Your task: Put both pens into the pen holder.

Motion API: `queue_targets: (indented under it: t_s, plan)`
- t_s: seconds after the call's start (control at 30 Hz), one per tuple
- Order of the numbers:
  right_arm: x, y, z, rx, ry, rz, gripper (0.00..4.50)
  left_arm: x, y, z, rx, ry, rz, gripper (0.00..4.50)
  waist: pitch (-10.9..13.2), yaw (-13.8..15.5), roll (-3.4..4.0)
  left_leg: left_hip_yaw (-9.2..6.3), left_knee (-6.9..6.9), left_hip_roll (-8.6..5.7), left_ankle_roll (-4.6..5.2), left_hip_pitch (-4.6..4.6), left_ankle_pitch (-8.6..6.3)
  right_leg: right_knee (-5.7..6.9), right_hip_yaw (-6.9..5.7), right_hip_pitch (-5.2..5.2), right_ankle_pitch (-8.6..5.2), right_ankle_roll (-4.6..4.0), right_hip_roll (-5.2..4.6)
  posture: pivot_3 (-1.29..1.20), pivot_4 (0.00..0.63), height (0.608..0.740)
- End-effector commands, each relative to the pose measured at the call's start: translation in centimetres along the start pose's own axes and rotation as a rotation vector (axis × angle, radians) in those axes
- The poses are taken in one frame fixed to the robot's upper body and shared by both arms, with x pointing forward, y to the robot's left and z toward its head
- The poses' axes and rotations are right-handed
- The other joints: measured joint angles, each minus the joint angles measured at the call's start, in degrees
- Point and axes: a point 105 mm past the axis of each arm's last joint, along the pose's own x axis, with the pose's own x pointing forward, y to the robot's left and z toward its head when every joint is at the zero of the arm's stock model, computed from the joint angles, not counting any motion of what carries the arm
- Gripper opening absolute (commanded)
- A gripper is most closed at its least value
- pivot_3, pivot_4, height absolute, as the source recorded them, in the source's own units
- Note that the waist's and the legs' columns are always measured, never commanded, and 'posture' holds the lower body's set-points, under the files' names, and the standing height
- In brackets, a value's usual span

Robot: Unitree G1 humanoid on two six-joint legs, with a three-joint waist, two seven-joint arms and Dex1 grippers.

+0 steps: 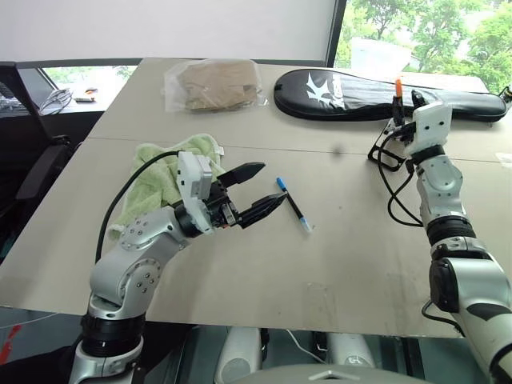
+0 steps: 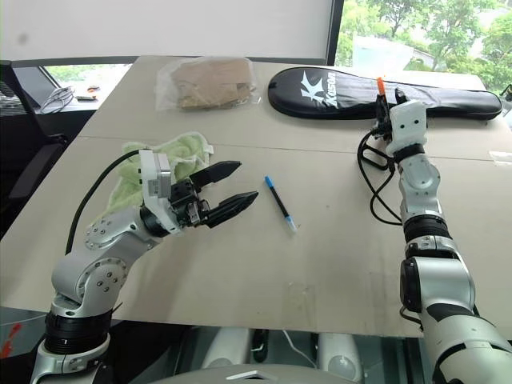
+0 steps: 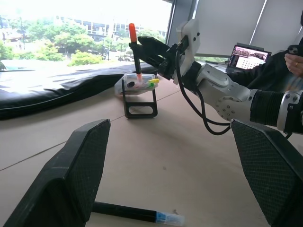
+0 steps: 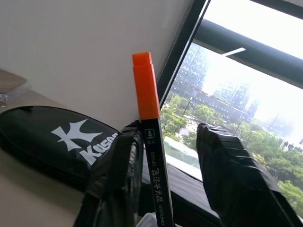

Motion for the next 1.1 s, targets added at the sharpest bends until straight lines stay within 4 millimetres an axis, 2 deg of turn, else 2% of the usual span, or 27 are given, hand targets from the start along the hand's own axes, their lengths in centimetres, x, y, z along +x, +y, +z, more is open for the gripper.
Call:
queue_targets:
  t_s: [0.03, 0.1, 0.33, 0.43, 0.6, 0.7, 0.8, 0.9, 1.0, 1.1]
  plan:
    - [-0.5, -1.8, 1.0, 0.000, -0.059, -0.061, 3.68, 0.2, -0.3, 1.1, 0.048, -0.036, -0.011, 4.23, 0.0, 0.0, 0.00, -0.01, 0.00, 0.00, 0.00, 0.00, 0.00, 0.00, 0.00, 0.00, 0.00, 0.00, 0.00, 0.00, 0.150, 0.740]
    - [-0.9, -2.1, 1.0, 0.004, -0.059, -0.072, 4.48, 0.2, -0.4, 1.1, 0.046, -0.035, -0.011, 4.23, 0.0, 0.1, 0.00, -0.04, 0.00, 0.00, 0.00, 0.01, 0.00, 0.00, -0.03, 0.04, 0.00, 0.00, 0.00, 0.00, 0.150, 0.740]
    - [-2.4, -2.5, 1.2, 0.021, 0.009, -0.056, 4.48, 0.3, -0.2, 0.4, 0.034, -0.017, -0.021, 4.23, 0.0, 0.1, 0.00, -0.02, 0.00, 0.02, 0.00, 0.05, 0.00, 0.01, -0.01, 0.06, 0.00, 0.00, -0.01, 0.00, 0.150, 0.740]
    - [-3.3, -2.2, 2.1, 0.042, 0.054, 0.023, 4.48, 0.1, 0.1, 0.0, 0.019, 0.007, -0.005, 4.23, 0.0, 0.2, 0.01, -0.06, 0.00, 0.04, 0.01, 0.06, 0.00, 0.03, -0.04, 0.08, 0.00, 0.00, 0.00, 0.00, 0.150, 0.740]
    - [-6.5, 2.6, 4.7, 0.079, 0.243, 0.432, 4.48, -0.8, 0.7, -2.9, -0.051, 0.192, 0.095, 4.23, 0.0, 0.3, 0.08, -0.07, 0.00, 0.15, 0.02, 0.04, -0.01, 0.02, -0.06, 0.07, -0.02, 0.02, -0.03, 0.00, 0.150, 0.740]
    - [-9.3, 6.2, 7.0, 0.261, 0.308, 0.688, 4.48, -1.2, 0.9, -4.3, -0.079, 0.300, 0.138, 4.23, 0.0, 0.2, 0.07, -0.07, 0.00, 0.23, 0.03, 0.09, -0.02, 0.02, -0.06, 0.07, -0.12, 0.07, -0.01, 0.00, 0.150, 0.740]
    - [-11.2, 8.4, 7.0, 0.283, 0.400, 0.799, 4.48, -1.5, 1.9, -5.1, -0.081, 0.373, 0.227, 4.23, 0.0, 0.3, 0.05, -0.12, 0.03, 0.31, 0.03, 0.11, -0.02, 0.02, -0.10, 0.08, -0.29, 0.03, 0.08, 0.00, 0.150, 0.740]
    - [-12.6, 10.5, 5.8, 0.314, 0.501, 0.850, 4.48, -2.0, 3.1, -5.9, -0.081, 0.471, 0.345, 4.23, 0.0, 0.6, 0.01, -0.21, 0.16, 0.34, 0.02, 0.08, -0.02, 0.03, -0.17, 0.12, -0.28, 0.00, 0.11, 0.00, 0.150, 0.740]
    - [-12.9, 11.9, 5.2, 0.353, 0.538, 0.861, 4.48, -2.5, 3.6, -6.2, -0.084, 0.534, 0.412, 4.23, 0.0, 0.9, 0.00, -0.18, 0.26, 0.33, 0.02, 0.03, -0.03, 0.01, -0.14, 0.15, -0.28, 0.00, 0.10, 0.00, 0.150, 0.740]
    - [-13.0, 12.8, 4.6, 0.375, 0.558, 0.871, 4.48, -2.6, 3.9, -6.6, -0.179, 0.561, 0.450, 4.23, 0.0, 1.2, -0.01, -0.16, 0.29, 0.28, 0.01, -0.03, -0.03, 0.00, -0.10, 0.13, -0.28, 0.00, 0.10, 0.00, 0.150, 0.740]
